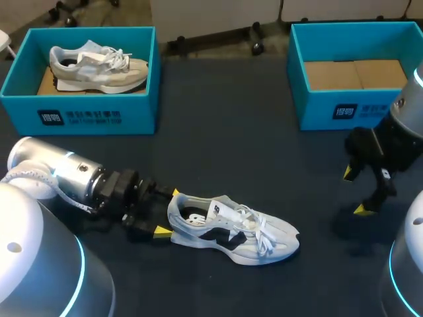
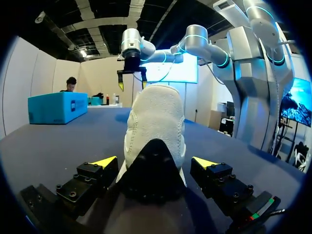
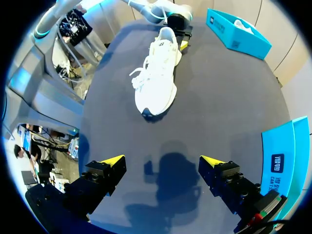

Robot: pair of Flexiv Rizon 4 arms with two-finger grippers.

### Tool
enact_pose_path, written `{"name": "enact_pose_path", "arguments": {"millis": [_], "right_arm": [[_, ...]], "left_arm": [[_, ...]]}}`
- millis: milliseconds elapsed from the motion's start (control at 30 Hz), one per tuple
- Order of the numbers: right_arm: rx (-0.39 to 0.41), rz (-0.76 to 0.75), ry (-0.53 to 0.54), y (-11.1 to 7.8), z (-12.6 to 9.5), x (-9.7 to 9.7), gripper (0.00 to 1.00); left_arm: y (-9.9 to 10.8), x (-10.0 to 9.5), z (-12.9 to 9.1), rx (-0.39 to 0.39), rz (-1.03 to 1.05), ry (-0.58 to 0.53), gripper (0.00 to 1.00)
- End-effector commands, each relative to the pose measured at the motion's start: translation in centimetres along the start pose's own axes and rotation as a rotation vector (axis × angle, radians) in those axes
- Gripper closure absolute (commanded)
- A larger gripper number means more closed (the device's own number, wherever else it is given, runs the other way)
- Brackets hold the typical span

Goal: Take the shoe out of the shoebox, open the shoe tongue, remove and reinsert the insole, then place the shoe into the shoebox

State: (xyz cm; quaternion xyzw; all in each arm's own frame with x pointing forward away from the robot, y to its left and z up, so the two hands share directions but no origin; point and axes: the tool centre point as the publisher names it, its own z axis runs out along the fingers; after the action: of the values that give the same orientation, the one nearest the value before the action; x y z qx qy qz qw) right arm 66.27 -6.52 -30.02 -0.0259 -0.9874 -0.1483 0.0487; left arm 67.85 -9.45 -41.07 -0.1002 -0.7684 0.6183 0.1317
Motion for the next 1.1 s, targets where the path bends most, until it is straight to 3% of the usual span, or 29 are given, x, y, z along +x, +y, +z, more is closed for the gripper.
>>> {"name": "enact_pose_path", "arguments": {"millis": [33,1100], "right_arm": [[0.000,-0.001,-0.001,-0.1,0.1,0.1,0.00],[0.000,-0.001,-0.001,-0.1,0.1,0.1,0.00]], "left_arm": [[0.0,0.0,0.6,-0.002,0.001,-0.007,0.00],[-0.3,0.2,3.9,0.033,-0.021,0.003,0.00]]}}
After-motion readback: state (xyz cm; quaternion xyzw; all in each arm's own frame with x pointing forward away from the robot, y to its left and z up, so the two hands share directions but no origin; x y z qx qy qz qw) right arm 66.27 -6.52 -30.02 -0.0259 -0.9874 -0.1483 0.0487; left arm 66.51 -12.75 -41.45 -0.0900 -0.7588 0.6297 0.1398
